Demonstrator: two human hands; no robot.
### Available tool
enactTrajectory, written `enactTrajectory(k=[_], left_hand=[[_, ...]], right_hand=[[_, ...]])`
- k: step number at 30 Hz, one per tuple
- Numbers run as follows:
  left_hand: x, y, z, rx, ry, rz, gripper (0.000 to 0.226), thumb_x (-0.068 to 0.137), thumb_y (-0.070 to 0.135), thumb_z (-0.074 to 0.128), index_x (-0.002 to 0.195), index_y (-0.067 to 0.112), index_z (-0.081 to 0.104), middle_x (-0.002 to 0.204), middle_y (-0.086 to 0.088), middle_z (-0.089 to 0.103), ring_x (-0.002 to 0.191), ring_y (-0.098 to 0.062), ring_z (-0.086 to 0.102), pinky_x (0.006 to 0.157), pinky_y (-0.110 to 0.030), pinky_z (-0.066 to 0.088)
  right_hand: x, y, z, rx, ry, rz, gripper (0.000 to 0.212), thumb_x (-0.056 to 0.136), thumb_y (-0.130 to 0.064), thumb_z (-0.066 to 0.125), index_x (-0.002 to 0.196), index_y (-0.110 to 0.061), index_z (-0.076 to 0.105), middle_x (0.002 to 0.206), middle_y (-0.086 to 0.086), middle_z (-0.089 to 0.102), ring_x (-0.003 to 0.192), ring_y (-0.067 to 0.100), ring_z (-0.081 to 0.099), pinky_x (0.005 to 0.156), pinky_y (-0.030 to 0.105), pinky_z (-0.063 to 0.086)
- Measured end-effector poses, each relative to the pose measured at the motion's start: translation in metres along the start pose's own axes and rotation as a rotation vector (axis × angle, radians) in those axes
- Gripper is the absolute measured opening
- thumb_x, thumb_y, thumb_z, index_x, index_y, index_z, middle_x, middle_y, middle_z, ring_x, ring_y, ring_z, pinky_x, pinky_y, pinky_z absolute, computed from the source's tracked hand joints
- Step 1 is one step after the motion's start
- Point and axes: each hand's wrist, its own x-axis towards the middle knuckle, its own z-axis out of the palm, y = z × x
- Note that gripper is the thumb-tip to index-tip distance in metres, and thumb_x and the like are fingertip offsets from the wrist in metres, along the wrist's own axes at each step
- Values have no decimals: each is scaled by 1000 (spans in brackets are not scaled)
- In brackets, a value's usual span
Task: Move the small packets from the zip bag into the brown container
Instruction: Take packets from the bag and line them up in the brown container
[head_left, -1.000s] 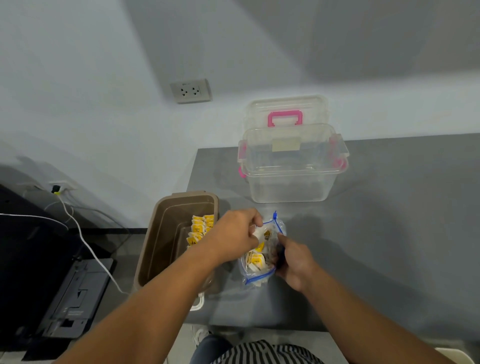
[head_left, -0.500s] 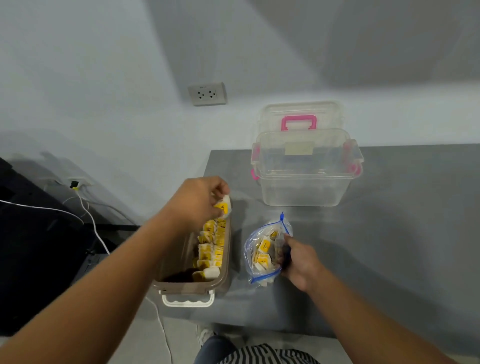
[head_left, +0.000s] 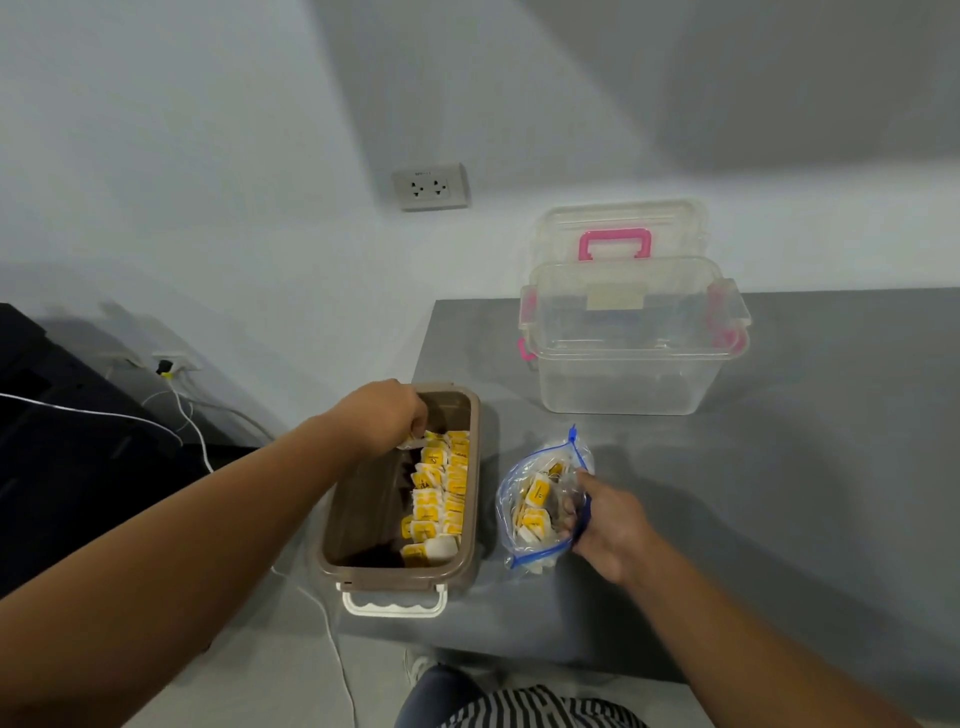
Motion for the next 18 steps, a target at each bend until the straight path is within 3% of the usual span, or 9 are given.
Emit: enactTrajectory(k=[6,12,18], left_hand=[[16,-1,21,83,-75,-11,26,94,10,54,113,20,70,113,-3,68,100,-22,64,85,-27,49],[35,2,31,77,-233,-49,27,96,11,52,118,11,68,119,-9,68,107,-26,65,94,-32,49],[43,4,34,64,-249,-27,25,97,7,50,116,8,67,115,-9,69,103,-26,66,94,-32,50]], right_hand=[[4,1,1,7,-1,-1,28,104,-20,51,115,1,67,110,19,72,103,34,67,98,56,53],[8,4,2,32,28,8,30,106,-22,49,120,-1,66,109,19,75,101,35,72,82,48,59],[11,5,8,62,61,10,29,105,-22,51,116,0,66,90,15,77,81,28,75,71,43,59]])
